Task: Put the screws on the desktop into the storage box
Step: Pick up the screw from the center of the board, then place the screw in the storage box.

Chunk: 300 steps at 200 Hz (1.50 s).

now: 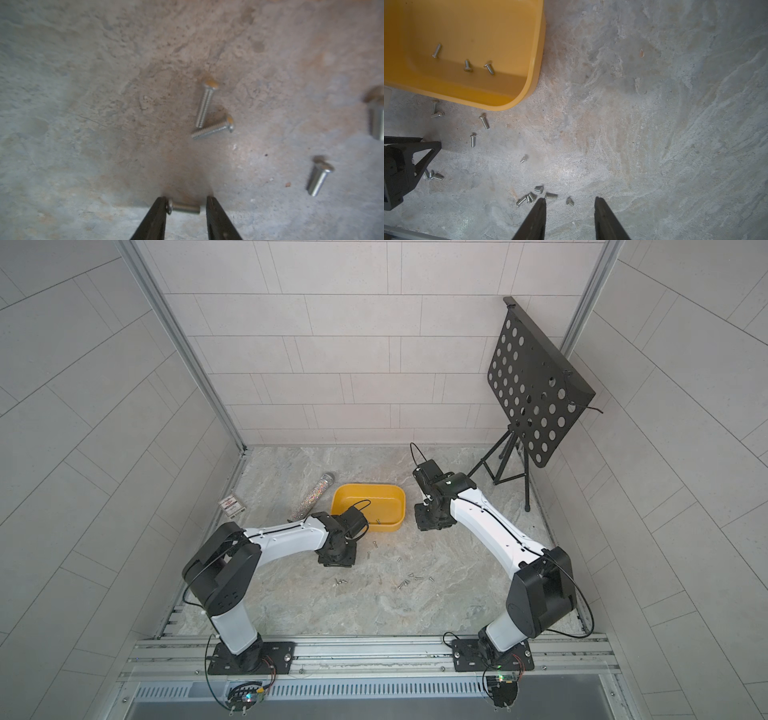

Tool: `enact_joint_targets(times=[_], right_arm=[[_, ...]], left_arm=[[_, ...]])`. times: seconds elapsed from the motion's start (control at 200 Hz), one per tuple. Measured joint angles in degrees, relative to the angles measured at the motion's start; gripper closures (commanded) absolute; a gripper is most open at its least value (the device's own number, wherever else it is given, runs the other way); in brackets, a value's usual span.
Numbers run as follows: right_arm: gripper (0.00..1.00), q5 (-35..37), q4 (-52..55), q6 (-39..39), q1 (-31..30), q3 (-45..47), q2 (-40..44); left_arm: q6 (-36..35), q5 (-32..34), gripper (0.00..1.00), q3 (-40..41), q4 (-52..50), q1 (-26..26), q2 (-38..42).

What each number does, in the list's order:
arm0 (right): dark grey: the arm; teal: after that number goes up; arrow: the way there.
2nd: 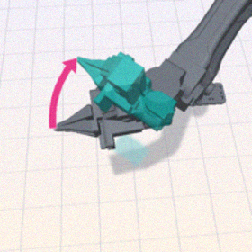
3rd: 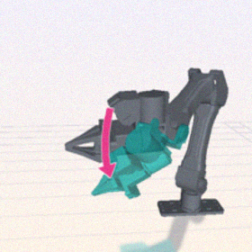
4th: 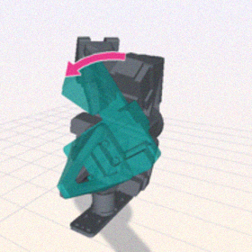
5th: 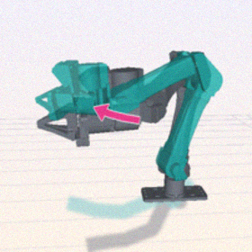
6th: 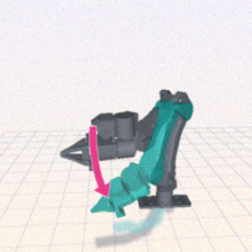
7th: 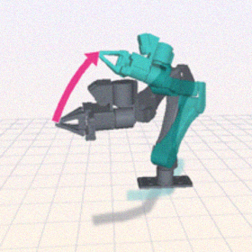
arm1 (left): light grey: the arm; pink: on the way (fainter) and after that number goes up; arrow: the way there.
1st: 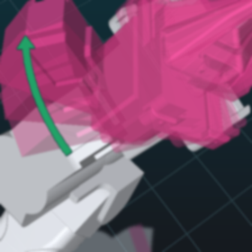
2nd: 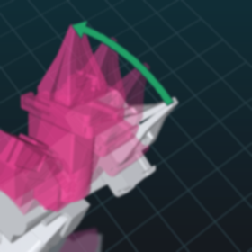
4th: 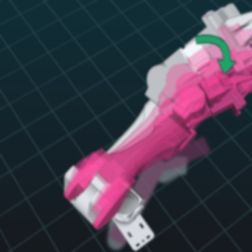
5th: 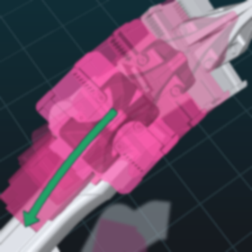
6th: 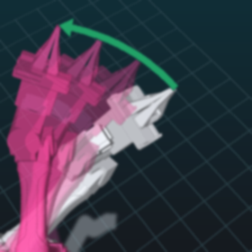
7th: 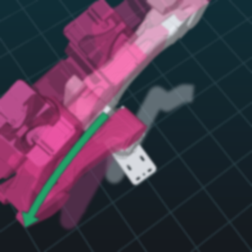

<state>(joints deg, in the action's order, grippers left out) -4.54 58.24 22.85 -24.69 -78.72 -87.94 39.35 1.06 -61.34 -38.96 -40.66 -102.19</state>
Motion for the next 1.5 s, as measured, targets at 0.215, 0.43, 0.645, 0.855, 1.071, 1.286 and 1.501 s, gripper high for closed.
enact_joint_targets(times=[0.215,0.43,0.645,0.855,1.071,1.286,1.501], right_arm=[[0.57,-0.02,0.00,0.00,0.00,0.00,0.00],[0.57,-0.20,0.00,0.02,0.00,0.00,0.00],[0.57,-0.20,0.00,0.02,0.00,0.00,0.00],[0.57,-0.20,0.00,0.00,0.00,0.00,0.00],[0.57,-0.17,0.00,0.00,0.00,0.00,0.00],[0.57,-0.15,0.02,-0.24,0.00,0.00,0.00],[0.57,-0.15,0.04,-0.42,0.20,0.00,0.46]], left_arm=[[-0.26,0.39,0.67,0.00,-0.48,-0.02,0.07],[-0.37,1.01,0.69,0.00,-1.16,-0.02,0.11],[-0.39,1.64,0.70,0.31,-1.99,-0.02,0.48],[-0.61,2.25,0.71,0.42,-5.29,-0.02,2.36],[-1.22,3.67,0.71,-2.03,-10.03,-0.02,7.08],[-2.34,5.38,0.71,-9.53,-14.19,-0.02,8.09],[-4.17,7.15,0.71,-22.93,-16.96,0.15,2.45]])
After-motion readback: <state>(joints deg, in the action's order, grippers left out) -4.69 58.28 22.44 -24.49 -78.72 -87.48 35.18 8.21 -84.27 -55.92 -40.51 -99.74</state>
